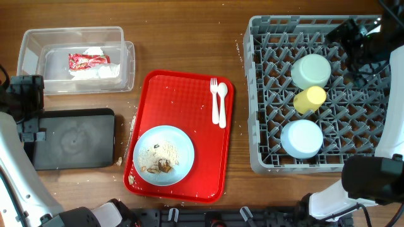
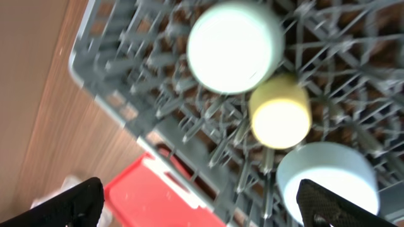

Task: Sort waste into correct bins and load items into the dishwasher rack
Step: 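Swing the right gripper from the rack over the white fork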

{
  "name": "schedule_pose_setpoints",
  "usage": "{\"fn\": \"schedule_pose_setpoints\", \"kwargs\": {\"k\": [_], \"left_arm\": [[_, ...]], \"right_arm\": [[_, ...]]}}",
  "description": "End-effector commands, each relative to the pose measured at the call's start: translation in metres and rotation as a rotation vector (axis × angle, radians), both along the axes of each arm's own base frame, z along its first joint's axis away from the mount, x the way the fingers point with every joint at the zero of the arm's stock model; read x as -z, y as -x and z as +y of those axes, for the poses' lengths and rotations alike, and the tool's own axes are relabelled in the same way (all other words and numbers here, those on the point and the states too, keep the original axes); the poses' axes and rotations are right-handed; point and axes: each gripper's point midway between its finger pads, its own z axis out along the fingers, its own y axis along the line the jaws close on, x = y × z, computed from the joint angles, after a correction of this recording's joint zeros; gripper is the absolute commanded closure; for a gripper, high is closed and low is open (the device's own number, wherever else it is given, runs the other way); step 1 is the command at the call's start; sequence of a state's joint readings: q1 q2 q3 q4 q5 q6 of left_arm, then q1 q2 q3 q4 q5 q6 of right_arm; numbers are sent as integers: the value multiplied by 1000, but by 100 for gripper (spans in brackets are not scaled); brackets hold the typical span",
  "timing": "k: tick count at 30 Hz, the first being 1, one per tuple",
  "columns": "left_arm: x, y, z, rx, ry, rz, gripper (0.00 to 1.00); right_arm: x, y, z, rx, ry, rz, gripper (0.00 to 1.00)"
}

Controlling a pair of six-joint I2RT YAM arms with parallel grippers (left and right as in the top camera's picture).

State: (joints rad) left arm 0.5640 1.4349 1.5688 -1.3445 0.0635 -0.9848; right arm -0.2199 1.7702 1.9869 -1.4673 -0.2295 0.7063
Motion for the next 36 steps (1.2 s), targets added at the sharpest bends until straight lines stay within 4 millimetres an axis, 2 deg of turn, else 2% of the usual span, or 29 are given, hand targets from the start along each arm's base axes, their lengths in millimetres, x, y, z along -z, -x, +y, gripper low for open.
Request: {"fn": "schedule_pose_setpoints", "kwargs": {"k": [1,3,6,9,11,14,30,32,36], "left_arm": [[1,3,4,-2,-18,17,0],[1,3,4,-2,-17,17,0],[1,3,4,-2,-18,17,0],[1,3,4,-2,-17,17,0],[1,3,4,-2,-17,17,0],[1,3,4,-2,-17,17,0],[1,3,4,-2,-18,17,0],[1,3,4,-2,-17,17,0],[1,3,4,-2,-17,17,0]], "right_arm": [[0,3,45,-152,-68,-5,1],[6,5,81,-276,-44,7,2],[8,6,119,-382,2,-4,2],[6,5,146,-440,12,-33,1],[6,6,156,-460,27,-40,0],[7,7,162,-479,51,-44,1],[6,4,160,-475,67,-52,0],[6,7,165,-490,63,-51,0],[6,12,187,-553,76,-65,0]]}}
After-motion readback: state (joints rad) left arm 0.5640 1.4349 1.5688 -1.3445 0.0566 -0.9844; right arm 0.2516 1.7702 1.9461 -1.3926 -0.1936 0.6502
